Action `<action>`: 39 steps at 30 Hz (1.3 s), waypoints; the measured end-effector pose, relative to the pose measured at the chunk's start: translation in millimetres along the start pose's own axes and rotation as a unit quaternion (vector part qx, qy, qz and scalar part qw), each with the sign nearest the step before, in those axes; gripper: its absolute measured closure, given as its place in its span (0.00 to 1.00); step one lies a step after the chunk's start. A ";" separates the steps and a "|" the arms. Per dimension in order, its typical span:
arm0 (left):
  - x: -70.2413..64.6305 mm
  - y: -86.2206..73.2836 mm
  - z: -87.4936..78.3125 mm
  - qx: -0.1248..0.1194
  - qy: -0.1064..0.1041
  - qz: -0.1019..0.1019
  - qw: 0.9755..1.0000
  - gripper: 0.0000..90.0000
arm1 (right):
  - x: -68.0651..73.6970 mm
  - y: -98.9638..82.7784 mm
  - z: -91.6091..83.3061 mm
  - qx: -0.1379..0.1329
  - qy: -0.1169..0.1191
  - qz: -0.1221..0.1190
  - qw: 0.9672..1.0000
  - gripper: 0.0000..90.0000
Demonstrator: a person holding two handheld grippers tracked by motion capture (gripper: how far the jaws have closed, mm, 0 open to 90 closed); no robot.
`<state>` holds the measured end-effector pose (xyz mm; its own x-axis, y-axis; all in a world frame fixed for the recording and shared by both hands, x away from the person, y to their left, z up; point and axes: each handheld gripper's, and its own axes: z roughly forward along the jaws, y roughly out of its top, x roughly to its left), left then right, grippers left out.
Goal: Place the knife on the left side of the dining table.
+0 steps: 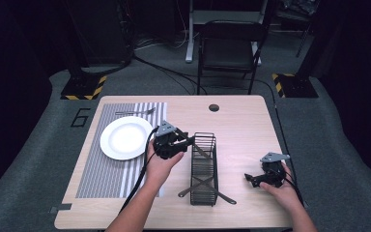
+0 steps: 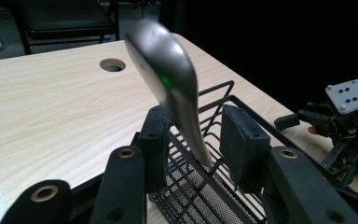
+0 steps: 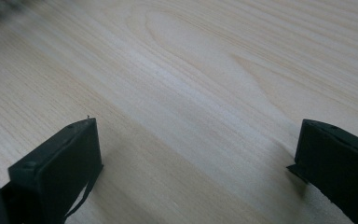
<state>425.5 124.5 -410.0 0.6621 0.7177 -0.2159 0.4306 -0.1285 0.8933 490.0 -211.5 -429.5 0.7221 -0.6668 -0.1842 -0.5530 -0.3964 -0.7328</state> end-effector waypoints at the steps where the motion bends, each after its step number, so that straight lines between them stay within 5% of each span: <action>1: 0.3 -0.5 0.7 -0.002 0.002 0.001 1.000 0.73 | 0.0 0.0 0.0 0.000 0.000 0.000 1.000 0.00; 7: 0.2 -0.9 0.4 -0.005 0.006 0.008 1.000 0.82 | -0.1 0.0 0.0 0.000 -0.001 0.000 1.000 0.00; 24: -4.3 8.0 5.5 -0.001 -0.002 -0.006 1.000 0.86 | 0.1 0.0 0.0 0.000 0.000 0.000 1.000 0.00; 32: -20.2 21.8 17.8 -0.007 -0.029 0.007 1.000 0.91 | 0.1 -0.1 0.0 0.000 -0.001 0.000 1.000 0.00; 39: -30.3 28.7 25.4 -0.008 -0.028 0.024 0.999 0.92 | 0.4 0.1 -0.2 0.002 -0.001 0.001 1.000 0.00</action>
<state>433.4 81.7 -387.9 0.7157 0.6709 -0.1941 0.3884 -0.1513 0.9090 490.1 -211.8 -429.5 0.7217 -0.6663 -0.1878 -0.5530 -0.3917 -0.7354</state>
